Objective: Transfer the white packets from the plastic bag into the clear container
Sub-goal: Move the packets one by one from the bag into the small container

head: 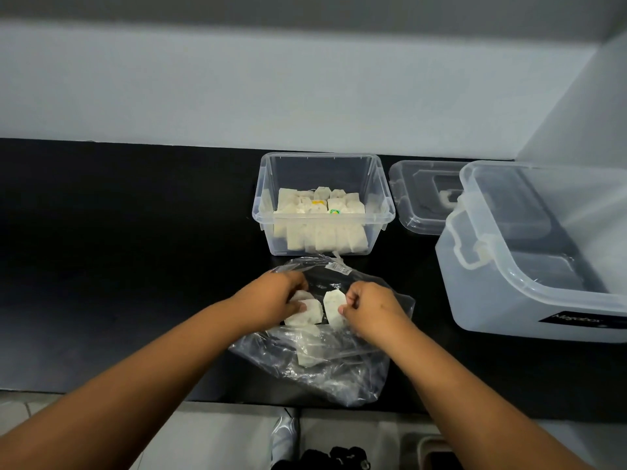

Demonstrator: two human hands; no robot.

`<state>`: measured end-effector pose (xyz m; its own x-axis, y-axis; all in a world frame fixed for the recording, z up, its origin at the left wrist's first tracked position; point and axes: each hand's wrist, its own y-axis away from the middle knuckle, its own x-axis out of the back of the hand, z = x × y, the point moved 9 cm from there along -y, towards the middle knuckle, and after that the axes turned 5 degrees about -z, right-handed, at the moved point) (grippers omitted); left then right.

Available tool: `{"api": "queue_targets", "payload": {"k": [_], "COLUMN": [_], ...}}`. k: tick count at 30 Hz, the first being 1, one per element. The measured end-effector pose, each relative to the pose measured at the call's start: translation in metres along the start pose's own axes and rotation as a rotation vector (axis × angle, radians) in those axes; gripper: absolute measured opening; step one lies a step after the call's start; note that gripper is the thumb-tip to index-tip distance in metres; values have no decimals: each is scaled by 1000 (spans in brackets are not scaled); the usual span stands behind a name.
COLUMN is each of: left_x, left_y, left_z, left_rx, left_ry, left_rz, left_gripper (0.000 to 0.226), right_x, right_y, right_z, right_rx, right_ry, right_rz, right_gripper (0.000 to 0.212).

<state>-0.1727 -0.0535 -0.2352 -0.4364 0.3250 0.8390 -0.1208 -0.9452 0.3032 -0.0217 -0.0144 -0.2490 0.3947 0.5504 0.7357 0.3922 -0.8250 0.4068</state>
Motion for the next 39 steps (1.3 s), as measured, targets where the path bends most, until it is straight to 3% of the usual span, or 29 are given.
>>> {"api": "queue_targets", "payload": {"k": [5, 9, 14, 18, 23, 30, 37, 39], "left_x": [11, 6, -8, -13, -14, 9, 45, 65], "left_y": [10, 15, 17, 17, 18, 18, 14, 15], "left_z": [4, 4, -3, -5, -4, 7, 23, 29], "left_rx": [-4, 86, 185, 212, 246, 186, 73, 56], "left_ry": [-182, -333, -451, -421, -275, -90, -62, -29], "left_rz": [141, 89, -22, -41, -41, 21, 110, 156], "left_gripper": [21, 28, 42, 42, 28, 14, 14, 13], "right_x": [-4, -5, -16, -23, -13, -3, 24, 38], "right_y": [4, 6, 4, 3, 5, 1, 0, 3], "right_z": [-3, -11, -19, -20, -24, -26, -40, -46], "right_rx": [31, 72, 161, 159, 212, 216, 281, 291], "right_ry": [124, 188, 302, 342, 314, 143, -19, -121], "right_rz": [10, 15, -48, -86, -4, -48, 24, 41], "right_gripper": [20, 48, 58, 53, 33, 10, 27, 20]}}
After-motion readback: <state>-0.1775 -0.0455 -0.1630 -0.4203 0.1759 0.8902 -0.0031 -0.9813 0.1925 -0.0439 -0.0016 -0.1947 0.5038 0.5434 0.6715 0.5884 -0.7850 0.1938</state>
